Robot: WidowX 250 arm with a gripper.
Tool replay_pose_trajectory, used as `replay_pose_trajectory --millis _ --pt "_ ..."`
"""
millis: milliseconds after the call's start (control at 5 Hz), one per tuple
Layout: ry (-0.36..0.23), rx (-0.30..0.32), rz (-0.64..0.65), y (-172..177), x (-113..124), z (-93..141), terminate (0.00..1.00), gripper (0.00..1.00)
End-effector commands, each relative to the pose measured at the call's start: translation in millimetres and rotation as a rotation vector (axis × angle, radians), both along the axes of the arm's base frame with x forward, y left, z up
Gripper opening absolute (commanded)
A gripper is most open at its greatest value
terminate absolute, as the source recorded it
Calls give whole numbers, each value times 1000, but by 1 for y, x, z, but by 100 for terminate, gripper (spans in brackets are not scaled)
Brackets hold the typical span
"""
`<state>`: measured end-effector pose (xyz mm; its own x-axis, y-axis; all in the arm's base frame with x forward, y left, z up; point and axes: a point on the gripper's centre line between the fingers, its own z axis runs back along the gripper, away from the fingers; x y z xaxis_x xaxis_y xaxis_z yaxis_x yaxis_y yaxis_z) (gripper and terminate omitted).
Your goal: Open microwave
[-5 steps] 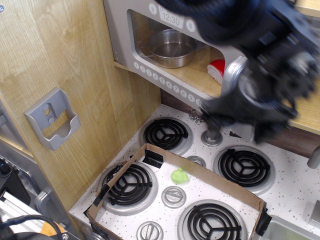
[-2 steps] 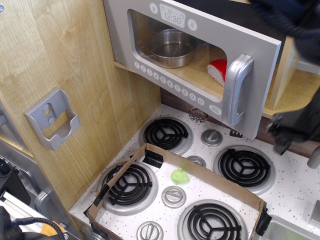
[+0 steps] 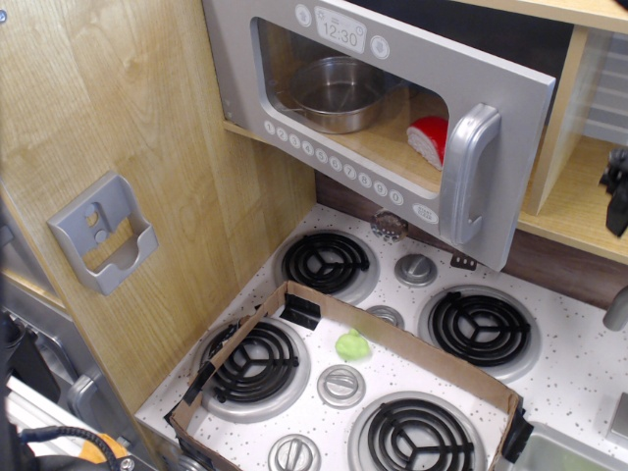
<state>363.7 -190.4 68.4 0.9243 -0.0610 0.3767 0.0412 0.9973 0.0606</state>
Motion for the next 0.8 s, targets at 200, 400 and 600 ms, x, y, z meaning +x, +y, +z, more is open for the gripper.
replay_pose_trajectory --millis 200,400,600 --pt "-63 1 -107 42 20 8 0 100" --pt "-28 17 -134 68 10 6 0 100" --pt "28 48 -169 89 11 13 0 100"
